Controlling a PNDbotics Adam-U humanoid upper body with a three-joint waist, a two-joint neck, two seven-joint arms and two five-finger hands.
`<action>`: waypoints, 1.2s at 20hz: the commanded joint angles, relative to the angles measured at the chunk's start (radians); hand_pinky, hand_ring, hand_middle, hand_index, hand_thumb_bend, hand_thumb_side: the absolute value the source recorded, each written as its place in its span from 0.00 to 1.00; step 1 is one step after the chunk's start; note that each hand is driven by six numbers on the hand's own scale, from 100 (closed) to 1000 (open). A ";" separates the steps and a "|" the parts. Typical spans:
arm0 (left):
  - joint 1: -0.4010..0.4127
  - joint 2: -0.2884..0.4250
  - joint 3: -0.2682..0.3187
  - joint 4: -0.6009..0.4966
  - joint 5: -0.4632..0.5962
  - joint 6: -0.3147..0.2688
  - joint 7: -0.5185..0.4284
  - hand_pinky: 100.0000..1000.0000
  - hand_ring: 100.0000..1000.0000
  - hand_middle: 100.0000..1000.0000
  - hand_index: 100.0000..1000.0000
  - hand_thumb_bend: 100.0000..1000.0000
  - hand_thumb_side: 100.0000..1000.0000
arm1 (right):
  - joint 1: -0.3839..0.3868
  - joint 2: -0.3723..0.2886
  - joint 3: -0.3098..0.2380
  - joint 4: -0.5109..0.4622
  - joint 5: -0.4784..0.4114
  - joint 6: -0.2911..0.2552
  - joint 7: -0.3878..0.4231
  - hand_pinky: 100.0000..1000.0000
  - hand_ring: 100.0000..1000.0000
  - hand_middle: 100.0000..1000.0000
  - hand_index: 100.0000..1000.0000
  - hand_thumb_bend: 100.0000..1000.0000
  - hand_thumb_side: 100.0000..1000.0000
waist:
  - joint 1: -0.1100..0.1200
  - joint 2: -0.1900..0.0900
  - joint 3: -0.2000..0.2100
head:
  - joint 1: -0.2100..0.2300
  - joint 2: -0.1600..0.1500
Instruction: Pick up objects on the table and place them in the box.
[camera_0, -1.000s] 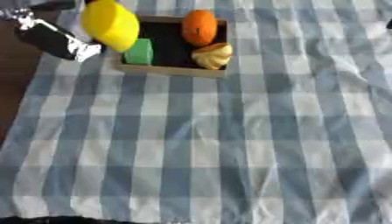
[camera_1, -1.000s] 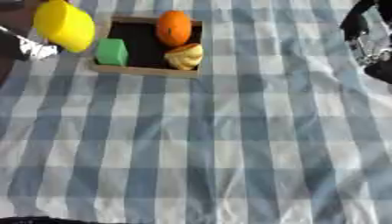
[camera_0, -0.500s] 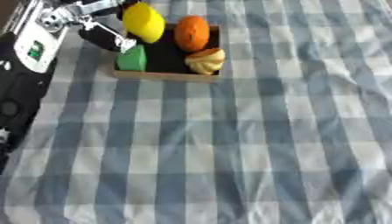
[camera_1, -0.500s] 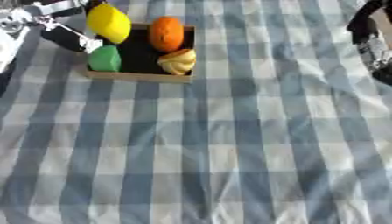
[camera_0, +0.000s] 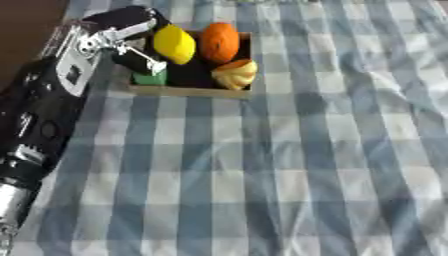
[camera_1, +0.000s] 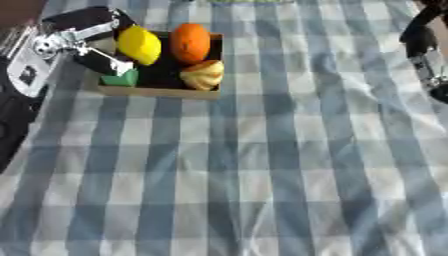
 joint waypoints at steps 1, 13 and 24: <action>-0.027 0.003 0.021 0.004 0.001 0.007 0.022 0.71 0.73 0.64 0.80 0.00 0.07 | -0.007 -0.012 -0.010 -0.017 -0.001 0.001 0.008 1.00 1.00 0.41 0.90 0.00 0.41 | -0.009 -0.004 -0.004 | 0.006 -0.014; -0.033 0.011 0.025 -0.050 -0.028 0.018 0.056 0.88 0.90 0.84 1.00 0.22 0.63 | -0.001 -0.003 -0.013 -0.017 0.001 0.012 0.018 1.00 1.00 0.40 0.90 0.00 0.41 | -0.006 -0.007 -0.004 | 0.003 -0.003; -0.034 0.003 0.014 -0.066 -0.085 0.022 0.009 1.00 1.00 0.95 1.00 0.50 0.00 | 0.002 0.008 -0.014 -0.017 -0.002 0.021 0.022 1.00 1.00 0.40 0.90 0.00 0.41 | -0.004 -0.011 -0.007 | 0.004 0.000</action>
